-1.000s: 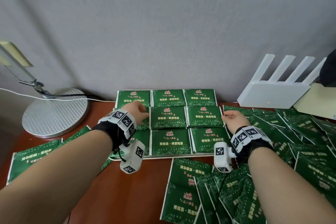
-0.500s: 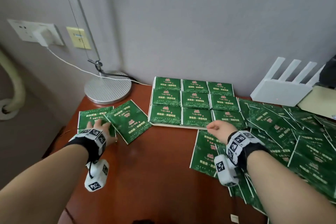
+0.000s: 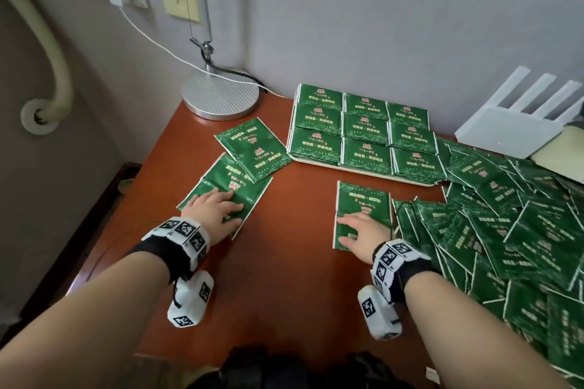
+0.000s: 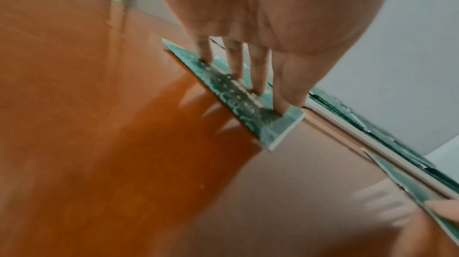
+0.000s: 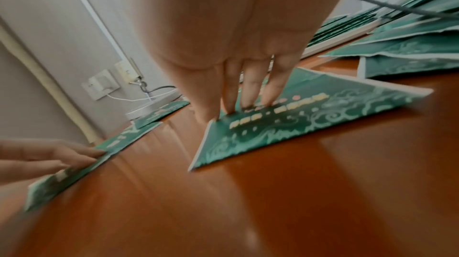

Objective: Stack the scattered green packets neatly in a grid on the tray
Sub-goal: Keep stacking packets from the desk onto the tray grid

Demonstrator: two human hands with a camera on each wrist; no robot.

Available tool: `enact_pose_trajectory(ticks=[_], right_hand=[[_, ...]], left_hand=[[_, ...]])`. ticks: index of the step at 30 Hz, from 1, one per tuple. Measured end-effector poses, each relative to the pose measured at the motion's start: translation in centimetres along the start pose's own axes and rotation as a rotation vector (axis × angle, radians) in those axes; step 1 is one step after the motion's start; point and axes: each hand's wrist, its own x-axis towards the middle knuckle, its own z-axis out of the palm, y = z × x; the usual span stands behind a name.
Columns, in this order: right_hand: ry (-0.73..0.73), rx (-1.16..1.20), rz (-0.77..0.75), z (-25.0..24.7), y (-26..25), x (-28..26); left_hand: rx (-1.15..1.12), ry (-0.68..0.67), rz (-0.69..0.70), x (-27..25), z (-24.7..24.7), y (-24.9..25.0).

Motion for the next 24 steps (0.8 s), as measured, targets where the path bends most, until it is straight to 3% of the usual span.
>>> enact_pose_trajectory(ticks=[5, 8, 12, 17, 24], right_hand=[[-0.049, 0.106, -0.081, 0.5, -0.9, -1.4], [0.135, 0.144, 0.120, 1.3, 0.0, -1.4], [0.175, 0.215, 0.426, 2.5, 1.2, -1.6], [0.127, 0.394, 0.508, 1.7, 1.2, -0.8], [0.115, 0.513, 0.569, 1.2, 2.0, -0.1]], left_hand=[[-0.101, 0.045, 0.053, -0.5, -1.2, -0.3], [-0.040, 0.133, -0.170, -0.3, -1.8, -0.7], [-0.108, 0.041, -0.345, 0.0, -1.9, -1.0], [-0.157, -0.056, -0.450, 0.4, -1.9, -0.8], [-0.426, -0.111, -0.397, -0.4, -2.7, -1.6]])
